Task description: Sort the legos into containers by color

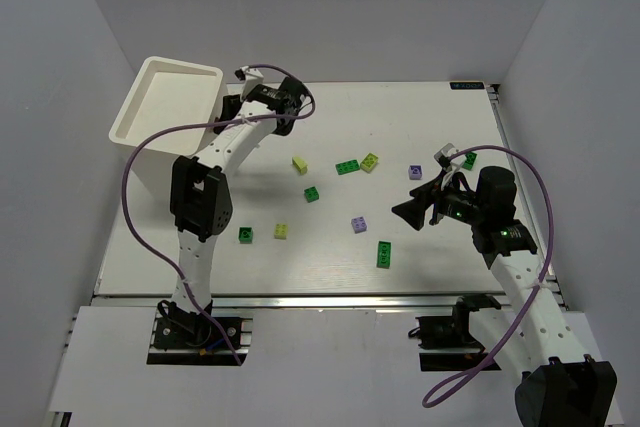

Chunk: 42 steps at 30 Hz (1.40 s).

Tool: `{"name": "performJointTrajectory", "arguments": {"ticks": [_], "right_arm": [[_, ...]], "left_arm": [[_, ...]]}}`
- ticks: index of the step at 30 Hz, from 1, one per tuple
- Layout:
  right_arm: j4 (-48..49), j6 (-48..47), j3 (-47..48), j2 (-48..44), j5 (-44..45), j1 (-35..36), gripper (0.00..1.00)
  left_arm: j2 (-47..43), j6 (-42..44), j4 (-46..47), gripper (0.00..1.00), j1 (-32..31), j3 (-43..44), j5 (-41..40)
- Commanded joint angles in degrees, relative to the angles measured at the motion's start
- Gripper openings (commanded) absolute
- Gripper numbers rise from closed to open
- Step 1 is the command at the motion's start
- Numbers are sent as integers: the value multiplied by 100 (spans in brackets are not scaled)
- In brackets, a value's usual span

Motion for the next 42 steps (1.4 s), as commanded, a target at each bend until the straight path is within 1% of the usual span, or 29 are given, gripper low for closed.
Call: {"name": "performJointTrajectory", "arguments": {"ticks": [1, 14, 25, 31, 33, 36, 37, 40, 42], "right_arm": [[126, 64, 246, -27, 3, 25, 79], [100, 55, 263, -19, 21, 24, 79], [99, 55, 272, -19, 38, 16, 80], [91, 55, 272, -19, 47, 25, 80], [91, 55, 264, -19, 56, 25, 80], [91, 46, 272, -10, 64, 25, 80], [99, 46, 264, -1, 64, 25, 80], [82, 38, 281, -1, 64, 16, 80], [91, 38, 281, -10, 56, 25, 80]], "left_arm": [[103, -76, 118, 62, 46, 183, -155], [288, -59, 250, 58, 46, 377, -270], [252, -76, 233, 57, 46, 342, -551], [244, -85, 250, 53, 46, 280, -577], [244, -103, 259, 51, 46, 254, -604], [226, -112, 276, 43, 46, 201, -656], [235, -112, 268, 37, 46, 201, -665], [182, -103, 311, 30, 46, 122, -700], [147, -103, 294, 28, 46, 87, -753]]}}
